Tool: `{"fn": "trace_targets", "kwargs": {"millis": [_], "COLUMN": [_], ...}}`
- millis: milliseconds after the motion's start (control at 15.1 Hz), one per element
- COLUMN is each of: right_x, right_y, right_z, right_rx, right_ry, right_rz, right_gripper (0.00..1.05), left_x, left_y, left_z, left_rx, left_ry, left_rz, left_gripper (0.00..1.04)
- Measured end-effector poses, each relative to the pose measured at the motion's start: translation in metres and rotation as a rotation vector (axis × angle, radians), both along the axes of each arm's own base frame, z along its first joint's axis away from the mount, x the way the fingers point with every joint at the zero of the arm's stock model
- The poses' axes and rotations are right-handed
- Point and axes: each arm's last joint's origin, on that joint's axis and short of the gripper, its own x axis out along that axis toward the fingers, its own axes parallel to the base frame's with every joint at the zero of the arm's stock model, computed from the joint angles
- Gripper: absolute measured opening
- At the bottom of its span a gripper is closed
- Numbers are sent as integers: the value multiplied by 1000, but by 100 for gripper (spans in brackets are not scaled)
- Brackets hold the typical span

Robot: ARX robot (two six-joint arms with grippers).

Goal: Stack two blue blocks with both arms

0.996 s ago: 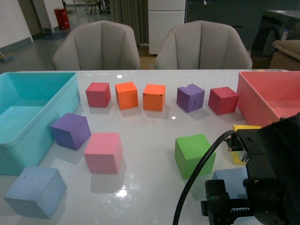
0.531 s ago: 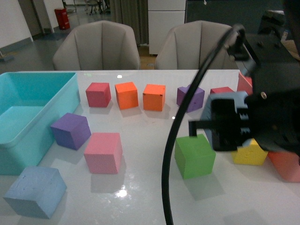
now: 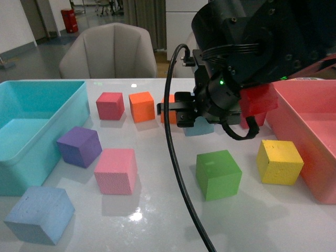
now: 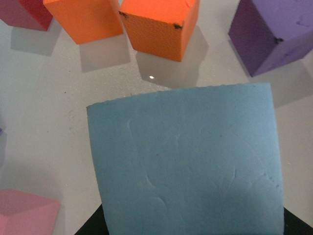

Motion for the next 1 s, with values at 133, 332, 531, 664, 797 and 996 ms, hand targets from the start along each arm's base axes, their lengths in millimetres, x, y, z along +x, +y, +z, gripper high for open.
{"fn": "trace_targets", "kwargs": {"millis": [133,332,531,664,797,996], "right_x": [15,21,25,33,35,35], "right_y": [19,44,60,66,68,68], "right_z": [-12,-24,-47,-52,-50,-51], "right_rx": [14,38,74,53,42,41], "right_ry": [19,76,163,175,177,172], "right_rz": [26,46,19,-7,-14,-22], "right_gripper": [43,43,43,43,60,87], "left_x": [0,0,0,0,0,0], "left_y": [0,0,0,0,0,0], "left_z": [0,0,0,0,0,0], "left_rx": [0,0,0,0,0,0], "left_ry": [0,0,0,0,0,0], "left_rz": [0,0,0,0,0,0], "left_gripper": [98,98,98,98,98,98]}}
